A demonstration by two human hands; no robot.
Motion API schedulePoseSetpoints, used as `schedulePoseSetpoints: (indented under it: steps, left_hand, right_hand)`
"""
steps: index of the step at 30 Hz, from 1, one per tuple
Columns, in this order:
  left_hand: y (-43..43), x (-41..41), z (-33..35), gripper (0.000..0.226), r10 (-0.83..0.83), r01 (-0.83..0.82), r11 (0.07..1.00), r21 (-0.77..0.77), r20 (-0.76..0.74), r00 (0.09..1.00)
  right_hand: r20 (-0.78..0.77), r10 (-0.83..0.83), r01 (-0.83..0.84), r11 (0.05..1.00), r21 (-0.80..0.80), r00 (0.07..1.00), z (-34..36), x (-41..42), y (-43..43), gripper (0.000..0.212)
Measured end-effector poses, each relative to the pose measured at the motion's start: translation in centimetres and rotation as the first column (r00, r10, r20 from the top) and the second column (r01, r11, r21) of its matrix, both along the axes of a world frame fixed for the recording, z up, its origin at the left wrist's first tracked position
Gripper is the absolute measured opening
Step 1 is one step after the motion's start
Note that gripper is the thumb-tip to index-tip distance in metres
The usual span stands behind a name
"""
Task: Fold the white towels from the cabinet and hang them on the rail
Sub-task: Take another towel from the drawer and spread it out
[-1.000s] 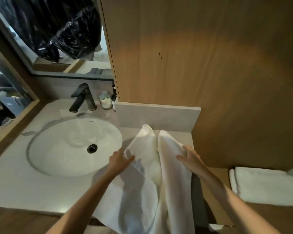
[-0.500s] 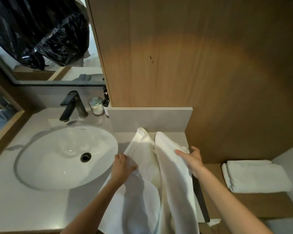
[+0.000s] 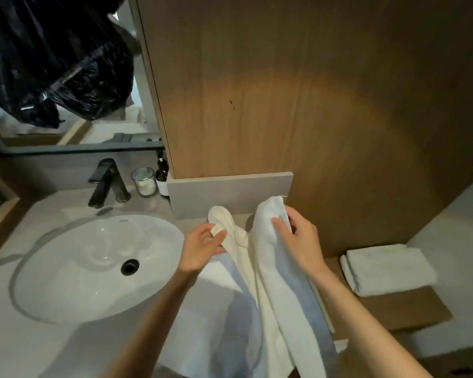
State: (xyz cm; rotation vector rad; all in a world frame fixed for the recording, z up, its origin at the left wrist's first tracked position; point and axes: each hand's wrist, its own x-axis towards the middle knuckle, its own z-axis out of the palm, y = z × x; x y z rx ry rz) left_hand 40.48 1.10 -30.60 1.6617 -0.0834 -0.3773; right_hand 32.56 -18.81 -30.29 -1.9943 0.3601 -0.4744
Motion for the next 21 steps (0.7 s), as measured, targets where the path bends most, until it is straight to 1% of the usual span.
schedulePoseSetpoints:
  steps: [1,2,5,6,8,10,12,14,17,19,21]
  left_hand:
    - [-0.2,-0.7,1.6,0.005,-0.016,0.017,0.998,-0.062,0.017,1.000]
    - [-0.3,-1.5,3.1,0.002,-0.031,0.034,0.993,-0.115,0.031,0.999]
    - [-0.4,-3.4,5.3,0.008,-0.075,0.083,0.975,-0.205,0.046,0.996]
    - [-0.3,-3.9,5.8,0.010,-0.083,0.090,0.972,-0.215,0.042,0.996]
    - [-0.2,-4.8,6.0,0.008,-0.096,0.101,0.975,-0.200,0.034,0.995]
    - [0.1,-5.9,5.7,0.004,-0.125,0.127,0.980,-0.155,0.023,0.992]
    - [0.3,-6.9,5.3,0.009,-0.148,0.148,0.981,-0.125,0.011,0.989]
    - [0.5,-7.7,5.3,0.019,-0.137,0.135,0.983,-0.126,-0.011,0.990]
    - [0.7,-8.6,5.7,0.020,-0.174,0.162,0.968,-0.190,-0.053,0.983]
    - [0.8,-9.2,6.2,0.020,-0.224,0.202,0.956,-0.213,-0.085,0.971]
    - [0.9,-9.6,6.8,0.019,-0.265,0.232,0.943,-0.238,-0.116,0.957]
  right_hand:
    - [0.001,0.025,-0.025,0.998,-0.064,1.000,0.7,-0.5,0.7,0.028]
    - [0.008,0.046,-0.044,0.990,-0.135,0.999,1.3,-1.0,1.4,0.032]
    - [0.072,0.080,-0.051,0.939,-0.340,0.994,2.6,-2.5,3.7,0.028]
    - [0.097,0.078,-0.037,0.928,-0.371,0.992,2.8,-3.1,4.5,0.027]
    - [0.144,0.026,0.026,0.938,-0.346,0.989,2.7,-4.1,5.7,0.025]
    - [0.189,-0.066,0.122,0.944,-0.306,0.980,2.6,-5.2,6.7,0.023]
    - [0.217,-0.119,0.187,0.926,-0.328,0.969,2.7,-6.4,7.4,0.024]
    - [0.213,-0.117,0.191,0.909,-0.369,0.970,2.8,-7.4,8.1,0.025]
    - [0.186,-0.111,0.179,0.899,-0.401,0.976,2.9,-8.8,8.8,0.026]
    - [0.186,-0.121,0.186,0.902,-0.389,0.975,3.3,-9.6,8.9,0.026]
    - [0.189,-0.125,0.185,0.921,-0.344,0.974,3.9,-10.4,8.8,0.028]
